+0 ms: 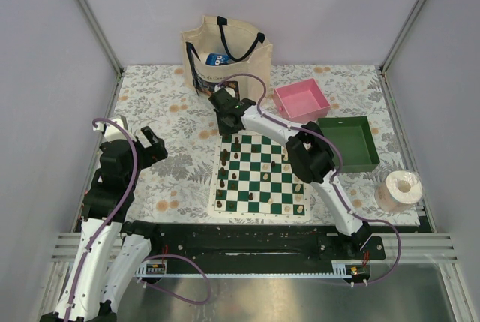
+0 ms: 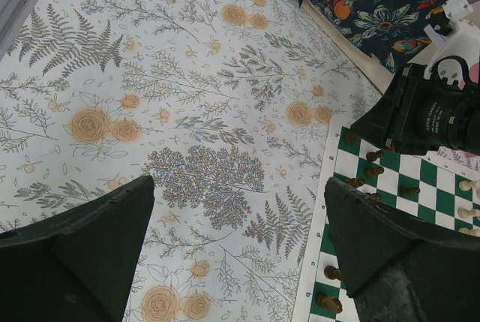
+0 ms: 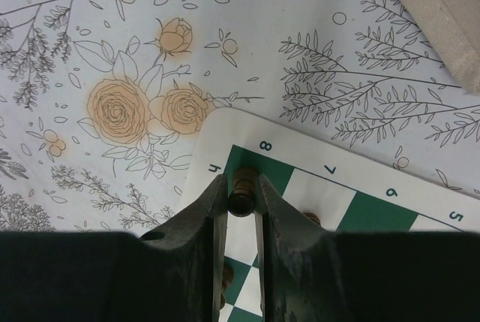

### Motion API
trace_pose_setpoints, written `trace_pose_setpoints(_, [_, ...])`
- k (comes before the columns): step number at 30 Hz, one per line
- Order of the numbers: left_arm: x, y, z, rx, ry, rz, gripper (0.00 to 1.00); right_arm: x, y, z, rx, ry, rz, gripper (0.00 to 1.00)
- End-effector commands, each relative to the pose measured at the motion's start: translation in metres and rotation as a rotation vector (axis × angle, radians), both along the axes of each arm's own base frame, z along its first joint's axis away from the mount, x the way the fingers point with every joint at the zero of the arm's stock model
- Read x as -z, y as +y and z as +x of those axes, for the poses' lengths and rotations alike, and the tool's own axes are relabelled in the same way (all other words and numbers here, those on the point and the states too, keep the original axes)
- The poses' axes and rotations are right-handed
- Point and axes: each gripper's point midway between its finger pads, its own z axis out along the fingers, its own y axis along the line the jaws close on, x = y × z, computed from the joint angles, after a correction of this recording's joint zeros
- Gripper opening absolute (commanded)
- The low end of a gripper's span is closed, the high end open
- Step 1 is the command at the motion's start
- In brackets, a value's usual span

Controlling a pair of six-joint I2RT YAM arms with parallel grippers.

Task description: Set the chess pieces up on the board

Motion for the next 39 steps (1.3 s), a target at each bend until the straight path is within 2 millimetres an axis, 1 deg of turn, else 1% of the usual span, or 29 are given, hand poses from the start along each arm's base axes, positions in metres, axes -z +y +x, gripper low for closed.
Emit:
trace_pose_setpoints(1, [-0.013,-0.003,0.007,0.009,-0.065,-0.020,0.99,-0.002,0.003,0.005,0.011,-0.022,-0.003,0.27])
trace_pose_setpoints(5, [-0.013,-0.003,0.006,0.010,-0.063,-0.022,0.99,0.003,0.000,0.002,0.012,-0.013,-0.018,0.27])
trace_pose_setpoints(8, [-0.013,-0.003,0.007,0.008,-0.063,-0.022,0.99,0.000,0.000,0.003,0.014,-0.017,-0.011,0.26])
trace_pose_setpoints(11, [-0.013,-0.003,0.007,0.008,-0.062,-0.022,0.99,-0.007,0.002,0.001,0.002,-0.019,0.005,0.23])
trace_pose_setpoints(15, [-0.013,-0.002,0.007,0.005,-0.063,-0.022,0.99,-0.025,0.001,0.001,0.011,-0.053,0.041,0.23])
trace_pose_setpoints(18, [-0.013,-0.002,0.007,0.006,-0.065,-0.020,0.99,-0.031,-0.002,0.000,0.018,-0.068,0.050,0.23])
trace_pose_setpoints(23, [-0.014,-0.002,0.006,0.004,-0.066,-0.022,0.99,-0.024,-0.004,-0.001,0.027,-0.061,0.048,0.23])
trace_pose_setpoints(26, [-0.014,-0.002,0.006,0.005,-0.066,-0.023,0.99,-0.016,-0.001,-0.001,0.022,-0.039,0.059,0.24])
trace_pose_setpoints(29, [-0.013,-0.002,0.007,0.005,-0.063,-0.022,0.99,-0.011,-0.003,-0.001,0.028,-0.029,0.052,0.27])
trace_pose_setpoints(32, [-0.013,-0.002,0.007,0.006,-0.065,-0.023,0.99,-0.013,-0.003,0.000,0.026,-0.029,0.054,0.32])
trace_pose_setpoints(34, [-0.013,-0.002,0.007,0.005,-0.063,-0.023,0.99,-0.019,-0.003,0.001,0.021,-0.040,0.056,0.39])
trace_pose_setpoints(36, [-0.013,-0.001,0.007,0.003,-0.063,-0.022,0.99,-0.028,-0.002,0.002,0.014,-0.054,0.066,0.41])
trace_pose_setpoints(38, [-0.013,-0.001,0.007,0.003,-0.063,-0.022,0.99,-0.037,-0.001,0.005,0.005,-0.072,0.069,0.47])
trace_pose_setpoints(39, [-0.013,-0.001,0.007,0.002,-0.063,-0.023,0.99,-0.043,-0.001,0.005,0.002,-0.080,0.070,0.48])
